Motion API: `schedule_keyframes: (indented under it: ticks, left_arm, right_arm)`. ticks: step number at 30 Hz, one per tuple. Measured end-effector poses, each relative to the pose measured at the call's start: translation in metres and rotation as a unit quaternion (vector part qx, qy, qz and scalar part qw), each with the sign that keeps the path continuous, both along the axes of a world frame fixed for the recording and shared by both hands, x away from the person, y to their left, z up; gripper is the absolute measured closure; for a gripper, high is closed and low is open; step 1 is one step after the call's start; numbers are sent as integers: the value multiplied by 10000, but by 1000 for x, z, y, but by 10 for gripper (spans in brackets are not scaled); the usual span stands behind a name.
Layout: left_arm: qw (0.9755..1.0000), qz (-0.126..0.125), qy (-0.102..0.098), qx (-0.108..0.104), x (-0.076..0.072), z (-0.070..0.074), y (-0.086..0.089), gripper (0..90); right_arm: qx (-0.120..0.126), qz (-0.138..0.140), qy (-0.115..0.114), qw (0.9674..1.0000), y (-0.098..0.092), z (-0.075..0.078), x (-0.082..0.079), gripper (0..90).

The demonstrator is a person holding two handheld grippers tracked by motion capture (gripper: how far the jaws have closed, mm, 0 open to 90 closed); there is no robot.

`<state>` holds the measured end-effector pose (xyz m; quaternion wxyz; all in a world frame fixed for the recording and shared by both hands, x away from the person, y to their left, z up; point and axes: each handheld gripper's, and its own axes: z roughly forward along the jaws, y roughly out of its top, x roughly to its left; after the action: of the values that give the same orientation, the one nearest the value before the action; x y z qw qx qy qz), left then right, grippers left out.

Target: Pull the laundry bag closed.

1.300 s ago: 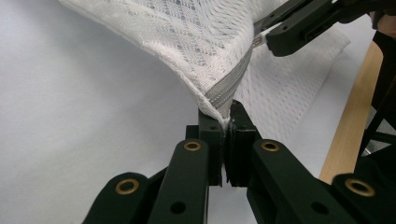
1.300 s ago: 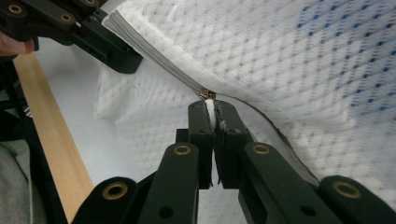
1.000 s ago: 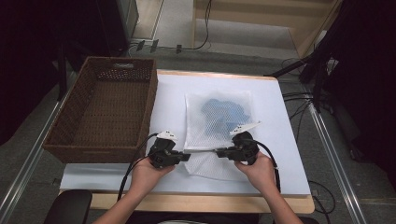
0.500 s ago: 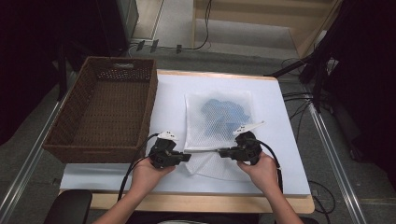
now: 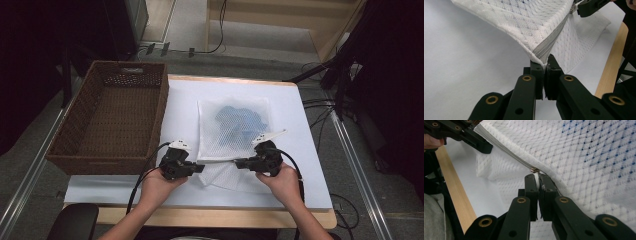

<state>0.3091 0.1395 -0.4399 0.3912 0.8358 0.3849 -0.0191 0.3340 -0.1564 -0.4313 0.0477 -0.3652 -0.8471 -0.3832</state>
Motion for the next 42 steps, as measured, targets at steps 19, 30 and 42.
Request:
schedule_keyframes:
  ticks: [19,30,42]
  left_arm:
    - [10000,-13,-14,-8,0,4,3,881]
    - [10000,-7,-35,-3,0,7,3,881]
    - [10000,-50,3,-5,0,8,4,881]
  right_arm:
    - [30,-288,119,9995,-25,1,1,883]
    - [5,-273,108,9996,-25,0,1,883]
    - [-6,-365,109,9993,-33,0,1,883]
